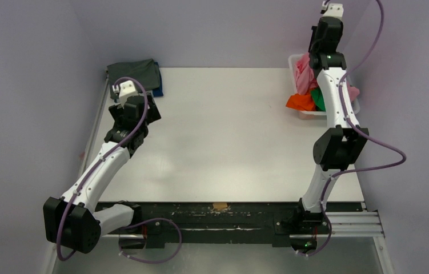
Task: Fold and stack the t-shirts
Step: Grab crumpled tshirt from bin with the right arm, then move the tshirt to the center of the board
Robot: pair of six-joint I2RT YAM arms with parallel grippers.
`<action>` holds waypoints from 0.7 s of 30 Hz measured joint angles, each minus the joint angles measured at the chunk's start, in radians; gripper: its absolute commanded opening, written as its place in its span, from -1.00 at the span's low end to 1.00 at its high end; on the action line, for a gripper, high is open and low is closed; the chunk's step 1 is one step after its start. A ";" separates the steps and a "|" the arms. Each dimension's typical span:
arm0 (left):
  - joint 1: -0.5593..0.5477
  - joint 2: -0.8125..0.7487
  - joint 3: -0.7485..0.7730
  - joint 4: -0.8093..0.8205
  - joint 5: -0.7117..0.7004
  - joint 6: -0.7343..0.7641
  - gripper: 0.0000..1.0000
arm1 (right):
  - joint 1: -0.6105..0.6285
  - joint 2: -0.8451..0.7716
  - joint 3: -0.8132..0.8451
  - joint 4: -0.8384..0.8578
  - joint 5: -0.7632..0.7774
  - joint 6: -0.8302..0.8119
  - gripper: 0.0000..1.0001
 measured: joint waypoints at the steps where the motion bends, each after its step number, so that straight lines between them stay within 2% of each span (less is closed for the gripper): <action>1: 0.001 -0.003 0.000 0.000 0.000 0.000 1.00 | -0.001 -0.010 0.013 0.013 0.003 0.001 -1.00; 10: 0.005 -0.034 -0.005 0.000 0.003 -0.009 1.00 | -0.003 0.006 0.290 0.047 -0.035 0.005 -1.00; 17: 0.015 -0.042 -0.010 0.000 0.007 -0.017 1.00 | -0.003 -0.058 0.264 0.197 -0.168 0.084 -1.00; 21: 0.018 -0.043 -0.010 0.000 0.014 -0.025 1.00 | -0.005 -0.067 0.301 0.248 -0.347 0.193 -1.00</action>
